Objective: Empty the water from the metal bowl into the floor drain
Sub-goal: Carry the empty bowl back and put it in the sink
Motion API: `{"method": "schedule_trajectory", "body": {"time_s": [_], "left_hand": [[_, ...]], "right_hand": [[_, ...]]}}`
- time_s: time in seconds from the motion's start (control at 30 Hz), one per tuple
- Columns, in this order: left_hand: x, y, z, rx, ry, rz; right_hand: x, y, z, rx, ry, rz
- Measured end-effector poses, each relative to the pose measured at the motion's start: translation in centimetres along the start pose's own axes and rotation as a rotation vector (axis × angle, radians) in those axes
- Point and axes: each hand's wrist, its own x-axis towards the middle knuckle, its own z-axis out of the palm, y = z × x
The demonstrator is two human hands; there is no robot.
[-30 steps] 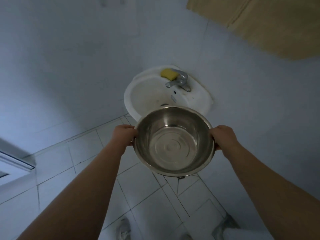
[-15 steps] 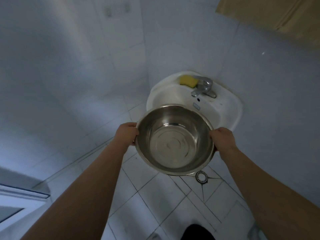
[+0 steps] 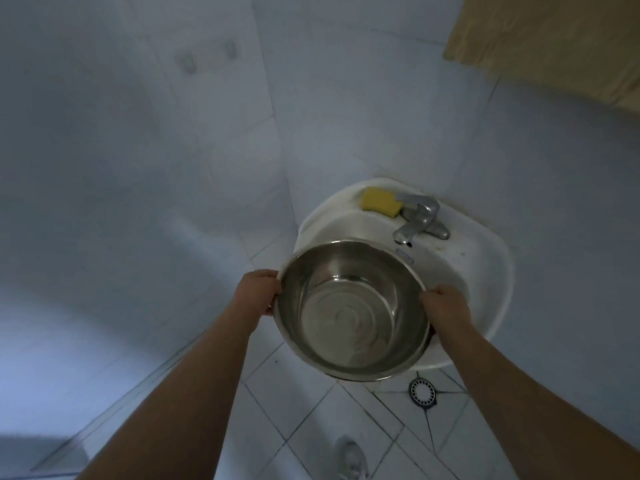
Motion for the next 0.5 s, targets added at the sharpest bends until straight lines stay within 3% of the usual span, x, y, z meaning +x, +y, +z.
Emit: {"method": "schedule_trajectory", "body": {"time_s": [0.27,0.5], "left_hand": [[6.0,3.0,0.8,0.125,-0.035,-0.001],[12.4,6.1,1.5,0.339,-0.184,0.028]], "right_hand": [[2.3,-1.3,1.6,0.019,0.043,0.136],[2.5,-2.2,3.3,0.047,0.15,0.246]]}}
